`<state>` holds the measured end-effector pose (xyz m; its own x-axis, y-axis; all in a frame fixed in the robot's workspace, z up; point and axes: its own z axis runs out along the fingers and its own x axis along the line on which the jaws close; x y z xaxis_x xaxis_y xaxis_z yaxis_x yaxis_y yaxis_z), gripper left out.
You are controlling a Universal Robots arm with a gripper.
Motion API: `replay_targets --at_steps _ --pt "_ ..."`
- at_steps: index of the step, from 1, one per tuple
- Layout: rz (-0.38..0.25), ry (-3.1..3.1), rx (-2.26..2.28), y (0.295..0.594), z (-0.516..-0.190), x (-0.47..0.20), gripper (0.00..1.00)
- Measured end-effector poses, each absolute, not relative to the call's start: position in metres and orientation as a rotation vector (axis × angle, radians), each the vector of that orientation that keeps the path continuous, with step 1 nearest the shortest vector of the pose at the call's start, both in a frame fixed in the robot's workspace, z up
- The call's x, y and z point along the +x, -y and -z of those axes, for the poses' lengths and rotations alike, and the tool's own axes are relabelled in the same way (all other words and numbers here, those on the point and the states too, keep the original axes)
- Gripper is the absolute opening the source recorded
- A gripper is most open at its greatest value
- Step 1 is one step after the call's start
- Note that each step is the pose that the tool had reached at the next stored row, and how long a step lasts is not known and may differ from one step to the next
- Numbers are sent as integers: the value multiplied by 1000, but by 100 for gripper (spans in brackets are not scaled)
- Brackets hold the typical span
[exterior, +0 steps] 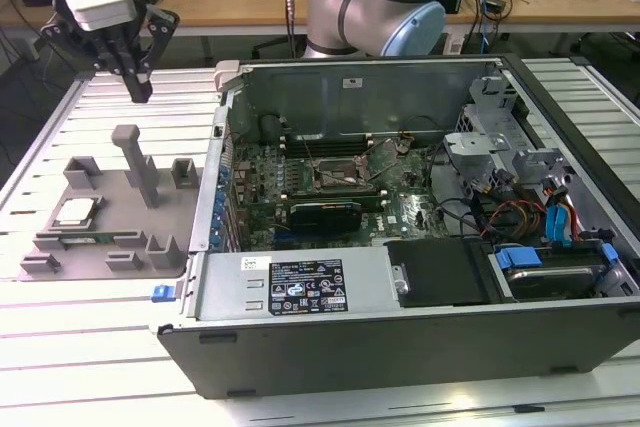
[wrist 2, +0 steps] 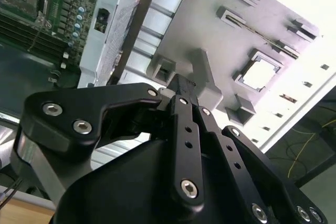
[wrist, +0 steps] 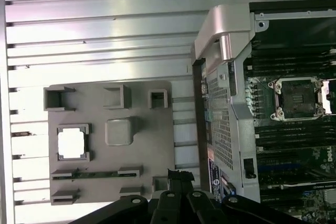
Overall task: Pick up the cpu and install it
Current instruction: 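Reach for the cpu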
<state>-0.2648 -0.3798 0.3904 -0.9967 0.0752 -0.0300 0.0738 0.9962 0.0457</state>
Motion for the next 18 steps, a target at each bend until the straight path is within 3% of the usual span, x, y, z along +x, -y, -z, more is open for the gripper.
replay_targets --at_steps 18 --pt "-69 -3107 116 364 -376 -304 11"
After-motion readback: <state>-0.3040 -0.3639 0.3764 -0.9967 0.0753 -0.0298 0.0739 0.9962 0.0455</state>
